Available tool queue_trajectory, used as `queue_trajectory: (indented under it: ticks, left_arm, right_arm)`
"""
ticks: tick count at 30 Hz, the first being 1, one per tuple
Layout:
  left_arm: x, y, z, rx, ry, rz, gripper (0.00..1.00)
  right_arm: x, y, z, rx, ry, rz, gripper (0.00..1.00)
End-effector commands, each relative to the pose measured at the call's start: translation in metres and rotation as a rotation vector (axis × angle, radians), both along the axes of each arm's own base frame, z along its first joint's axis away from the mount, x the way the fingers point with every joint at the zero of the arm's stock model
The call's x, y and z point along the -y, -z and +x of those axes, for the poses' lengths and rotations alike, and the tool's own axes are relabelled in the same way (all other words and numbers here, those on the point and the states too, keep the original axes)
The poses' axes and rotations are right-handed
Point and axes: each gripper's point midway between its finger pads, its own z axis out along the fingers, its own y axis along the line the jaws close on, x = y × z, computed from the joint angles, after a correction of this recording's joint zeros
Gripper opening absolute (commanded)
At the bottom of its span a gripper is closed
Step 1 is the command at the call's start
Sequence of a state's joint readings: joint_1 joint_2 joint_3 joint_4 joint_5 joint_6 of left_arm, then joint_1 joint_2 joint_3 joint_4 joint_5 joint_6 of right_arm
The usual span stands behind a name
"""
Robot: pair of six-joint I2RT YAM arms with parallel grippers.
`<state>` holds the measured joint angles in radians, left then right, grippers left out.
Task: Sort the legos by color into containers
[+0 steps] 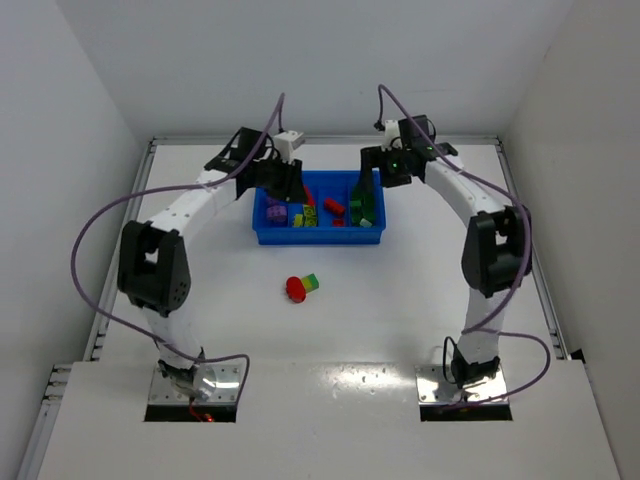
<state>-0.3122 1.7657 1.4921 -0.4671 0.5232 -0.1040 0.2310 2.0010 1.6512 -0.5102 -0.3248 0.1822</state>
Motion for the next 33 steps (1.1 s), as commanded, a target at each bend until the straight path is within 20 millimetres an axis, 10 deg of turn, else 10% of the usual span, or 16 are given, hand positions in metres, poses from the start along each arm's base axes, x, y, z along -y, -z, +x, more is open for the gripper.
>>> queue_trajectory:
  ticks: [1, 6, 10, 17, 26, 28, 33]
  left_arm:
    - [0.03, -0.008, 0.031, 0.098, 0.037, 0.011, 0.0]
    - [0.05, 0.007, 0.072, 0.127, 0.022, 0.045, 0.0]
    - [0.068, 0.023, 0.095, 0.138, 0.01, 0.074, 0.05]
    - [0.073, 0.056, 0.129, 0.123, -0.038, 0.151, 0.57]
    - [0.086, -0.005, 0.117, 0.17, -0.006, 0.02, 0.83]
    - [0.075, -0.049, 0.105, 0.167, -0.017, -0.073, 0.99]
    - [0.011, -0.104, 0.069, 0.09, 0.009, -0.31, 1.0]
  right_arm:
    - [0.01, -0.098, -0.011, 0.227, -0.022, 0.038, 0.85]
    - [0.044, -0.13, -0.045, 0.292, 0.012, 0.006, 1.0]
    - [0.076, -0.116, -0.071, 0.249, 0.08, -0.015, 1.0]
    - [0.09, -0.105, -0.103, 0.177, 0.052, 0.04, 1.0]
    - [0.087, -0.084, -0.137, 0.223, -0.218, -0.12, 0.95]
    - [0.074, -0.083, -0.156, 0.241, -0.356, -0.126, 0.95]
    - [0.029, -0.059, -0.197, 0.386, -0.779, -0.165, 0.88]
